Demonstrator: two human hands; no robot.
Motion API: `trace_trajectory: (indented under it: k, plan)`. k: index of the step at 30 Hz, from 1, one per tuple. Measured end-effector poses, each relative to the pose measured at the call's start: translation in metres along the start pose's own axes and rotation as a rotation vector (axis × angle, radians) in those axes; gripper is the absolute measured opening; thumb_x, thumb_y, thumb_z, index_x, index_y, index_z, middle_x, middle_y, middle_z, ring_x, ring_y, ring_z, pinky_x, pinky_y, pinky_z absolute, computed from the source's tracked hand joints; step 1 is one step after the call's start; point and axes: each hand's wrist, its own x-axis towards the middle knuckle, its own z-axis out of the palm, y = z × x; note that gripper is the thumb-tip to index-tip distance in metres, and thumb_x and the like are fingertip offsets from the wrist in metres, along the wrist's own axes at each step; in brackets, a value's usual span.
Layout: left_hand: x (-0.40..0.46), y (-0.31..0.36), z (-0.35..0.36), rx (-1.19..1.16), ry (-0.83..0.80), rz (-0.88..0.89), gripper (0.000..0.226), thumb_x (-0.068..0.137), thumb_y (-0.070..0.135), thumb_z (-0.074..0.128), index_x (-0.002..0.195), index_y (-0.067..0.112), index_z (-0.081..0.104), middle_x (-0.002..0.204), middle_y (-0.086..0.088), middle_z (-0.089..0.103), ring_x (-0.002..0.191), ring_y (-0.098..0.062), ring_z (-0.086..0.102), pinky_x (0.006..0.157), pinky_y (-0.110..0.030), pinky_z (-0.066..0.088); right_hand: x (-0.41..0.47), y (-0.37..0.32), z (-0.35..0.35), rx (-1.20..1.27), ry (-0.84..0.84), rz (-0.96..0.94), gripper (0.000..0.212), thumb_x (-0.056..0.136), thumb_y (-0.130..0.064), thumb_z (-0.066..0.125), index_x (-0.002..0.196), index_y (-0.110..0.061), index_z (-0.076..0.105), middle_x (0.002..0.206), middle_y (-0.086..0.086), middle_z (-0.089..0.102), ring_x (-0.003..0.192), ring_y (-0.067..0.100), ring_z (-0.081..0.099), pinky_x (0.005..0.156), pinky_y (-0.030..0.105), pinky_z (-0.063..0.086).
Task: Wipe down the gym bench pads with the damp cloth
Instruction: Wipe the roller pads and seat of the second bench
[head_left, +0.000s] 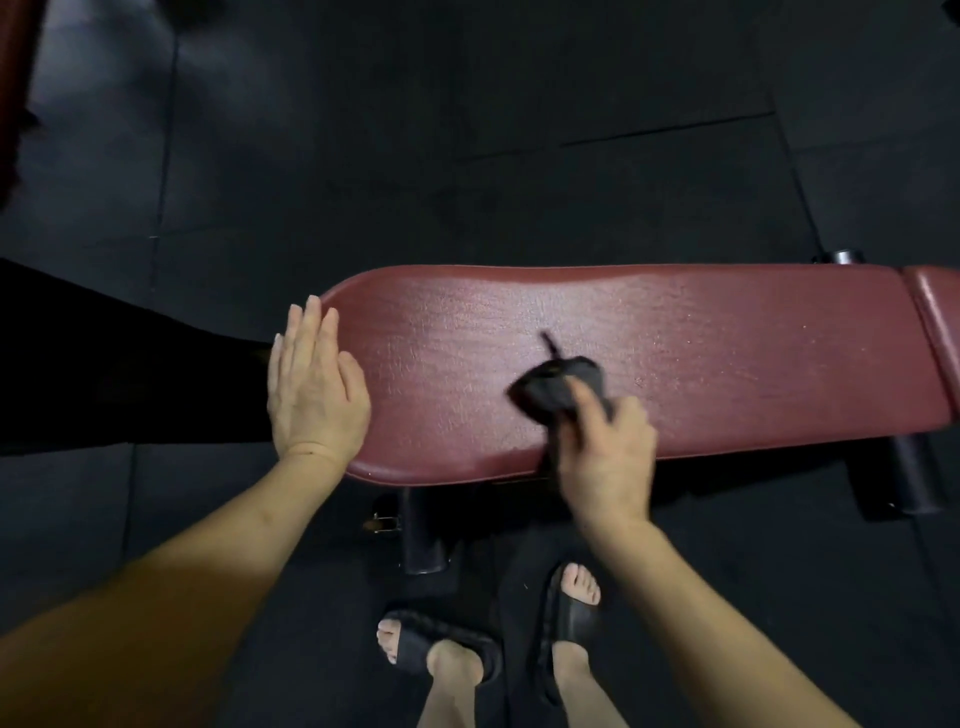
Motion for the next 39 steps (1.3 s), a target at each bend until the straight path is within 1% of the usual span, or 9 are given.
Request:
trace_trajectory:
  k: [5,9,13,17,21,25,28,33,39]
  plan:
    - [0.001,-0.002,0.003,-0.017,0.050,-0.003,0.055,0.102,0.018,0.031,0.155,0.009,0.040,0.166,-0.003,0.032,0.156,-0.016,0.020,0.129,-0.041,0.015,-0.010,-0.039,0.014,0.033,0.100,0.283,0.041,0.092,-0.030,0.059,0.131,-0.020,0.065,0.098,0.017,0.050,0.084,0.038,0.049,0.072,0.048,0.043]
    - [0.002,-0.006,0.003,-0.084,0.072,0.005,0.057,0.100,0.020,0.028,0.153,0.006,0.043,0.164,-0.005,0.037,0.155,-0.018,0.026,0.128,-0.041,0.018,-0.032,-0.138,0.027,0.129,-0.076,-0.022,0.050,0.086,-0.022,0.071,0.135,-0.025,0.061,0.096,0.011,0.047,0.084,0.032,0.047,0.072,0.043,0.040]
    - [0.000,-0.005,0.001,-0.121,0.074,-0.003,0.057,0.100,0.020,0.028,0.154,0.007,0.042,0.164,-0.004,0.036,0.155,-0.016,0.025,0.128,-0.040,0.018,-0.021,-0.073,0.016,0.148,-0.082,-0.227,0.047,0.091,-0.023,0.070,0.136,-0.027,0.058,0.088,0.012,0.048,0.075,0.032,0.047,0.063,0.044,0.044]
    - [-0.003,-0.005,0.000,-0.176,0.107,-0.038,0.055,0.101,0.020,0.031,0.154,0.011,0.042,0.164,-0.003,0.037,0.153,-0.017,0.028,0.127,-0.036,0.020,-0.012,0.008,-0.002,0.071,0.046,0.051,0.039,0.094,-0.026,0.057,0.132,-0.019,0.063,0.092,0.016,0.048,0.077,0.033,0.047,0.068,0.048,0.047]
    - [-0.004,-0.003,-0.001,-0.248,0.221,-0.177,0.049,0.100,0.019,0.035,0.146,0.010,0.048,0.152,-0.005,0.044,0.140,-0.021,0.042,0.117,-0.031,0.033,-0.020,-0.048,0.013,0.086,0.112,0.295,0.038,0.092,-0.024,0.062,0.129,-0.017,0.065,0.098,0.015,0.048,0.086,0.035,0.048,0.077,0.050,0.048]
    - [-0.004,-0.007,-0.005,-0.447,0.202,-0.281,0.042,0.102,0.014,0.036,0.137,0.008,0.057,0.145,-0.007,0.050,0.135,-0.021,0.048,0.109,-0.006,0.025,-0.040,-0.148,0.027,0.187,-0.110,-0.087,0.039,0.098,-0.035,0.051,0.135,-0.025,0.057,0.099,0.010,0.045,0.088,0.031,0.045,0.075,0.046,0.046]
    - [-0.026,-0.013,-0.014,-0.604,0.115,-0.356,0.040,0.108,0.016,0.034,0.141,0.019,0.058,0.157,0.011,0.045,0.142,0.001,0.038,0.106,0.003,0.019,-0.029,-0.137,0.015,0.221,-0.185,-0.265,0.038,0.099,-0.033,0.059,0.136,-0.023,0.059,0.101,0.003,0.043,0.089,0.021,0.042,0.074,0.036,0.044]
    - [-0.072,-0.031,-0.028,-0.648,0.063,-0.338,0.041,0.108,0.015,0.039,0.144,0.025,0.057,0.158,0.019,0.043,0.140,0.011,0.035,0.112,-0.004,0.024,-0.036,-0.101,0.001,0.207,-0.217,-0.290,0.041,0.095,-0.022,0.069,0.135,-0.017,0.063,0.102,0.003,0.040,0.091,0.021,0.040,0.075,0.033,0.041]
    - [-0.110,-0.042,-0.043,-0.541,-0.012,-0.556,0.041,0.110,0.025,0.037,0.148,0.029,0.051,0.151,0.004,0.053,0.139,-0.016,0.047,0.103,-0.018,0.030,0.011,-0.196,0.044,0.279,-0.236,-0.522,0.033,0.096,-0.029,0.059,0.126,-0.022,0.070,0.103,0.017,0.055,0.090,0.037,0.055,0.076,0.052,0.051]
